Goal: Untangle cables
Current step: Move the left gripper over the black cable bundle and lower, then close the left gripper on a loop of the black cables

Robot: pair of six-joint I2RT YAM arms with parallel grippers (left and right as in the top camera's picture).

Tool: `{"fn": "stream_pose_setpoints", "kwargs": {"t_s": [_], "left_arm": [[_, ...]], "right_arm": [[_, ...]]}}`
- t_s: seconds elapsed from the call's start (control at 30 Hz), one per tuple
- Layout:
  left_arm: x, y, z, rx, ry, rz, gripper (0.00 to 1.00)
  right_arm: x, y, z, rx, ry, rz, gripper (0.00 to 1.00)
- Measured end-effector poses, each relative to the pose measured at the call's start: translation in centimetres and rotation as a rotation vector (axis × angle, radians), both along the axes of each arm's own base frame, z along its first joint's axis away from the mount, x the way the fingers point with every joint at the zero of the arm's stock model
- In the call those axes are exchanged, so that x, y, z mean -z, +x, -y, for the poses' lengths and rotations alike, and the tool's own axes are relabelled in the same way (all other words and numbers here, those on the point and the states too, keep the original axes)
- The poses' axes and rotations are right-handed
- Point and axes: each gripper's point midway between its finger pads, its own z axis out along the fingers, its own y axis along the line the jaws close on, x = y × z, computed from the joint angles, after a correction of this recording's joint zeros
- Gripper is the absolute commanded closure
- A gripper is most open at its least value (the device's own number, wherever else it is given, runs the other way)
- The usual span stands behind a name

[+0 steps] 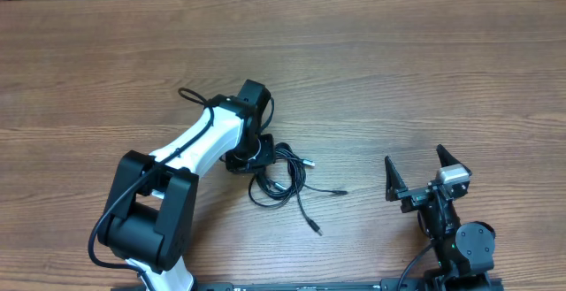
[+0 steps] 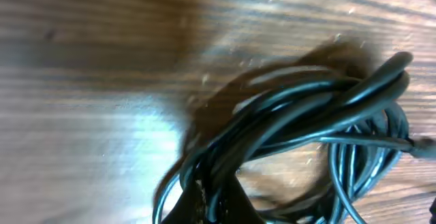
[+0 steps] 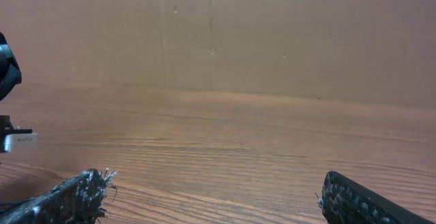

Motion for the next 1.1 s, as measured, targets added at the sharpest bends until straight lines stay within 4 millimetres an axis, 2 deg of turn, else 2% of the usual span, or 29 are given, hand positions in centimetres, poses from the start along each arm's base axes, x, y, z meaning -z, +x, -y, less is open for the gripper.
{"fn": "stream_pose_setpoints", "kwargs": {"t_s": [0.13,0.33,0.53,0.7,0.8,0.9,0.93,1.03,1.07,1.1], "left_arm": [[-2.0,0.0,-0.4,-0.007,0.026,-0.035,0.96],[-7.7,2.2,0.2,-0.048,0.018,0.002,0.96],[-12.4,1.3,-0.1,-0.087,0.014,0.059,0.96],[-14.7,-0.4,-2.4,-0.134,0.107,0.099,0.96],[-15.2,-0.5,-3.5,-0.165,0.159,0.125,0.96],[-14.8,-0.3,-3.8,-0.191,0.195,0.144,0.85],[-14.4,-0.3,-3.8,-0.203,0.206,0.145,0.79],[-12.5,-0.5,-3.6,-0.23,0.217,0.136,0.31],[-11.6,-0.6,-3.5,-0.241,0.213,0.129,0.12],[-10.6,-0.7,-3.2,-0.249,0.205,0.125,0.0]], "right_arm": [[0.0,0.0,0.0,0.0,0.0,0.0,0.0],[0.0,0.0,0.0,0.0,0.0,0.0,0.0],[0.0,0.0,0.0,-0.001,0.001,0.0,0.0],[0.0,0.0,0.0,0.0,0.0,0.0,0.0],[0.0,0.0,0.0,0.0,0.0,0.0,0.0],[0.0,0.0,0.0,0.0,0.0,0.0,0.0],[0.0,0.0,0.0,0.0,0.001,0.001,0.0],[0.0,0.0,0.0,0.0,0.0,0.0,0.0],[0.0,0.0,0.0,0.0,0.0,0.0,0.0],[0.0,0.0,0.0,0.0,0.0,0.0,0.0]]}}
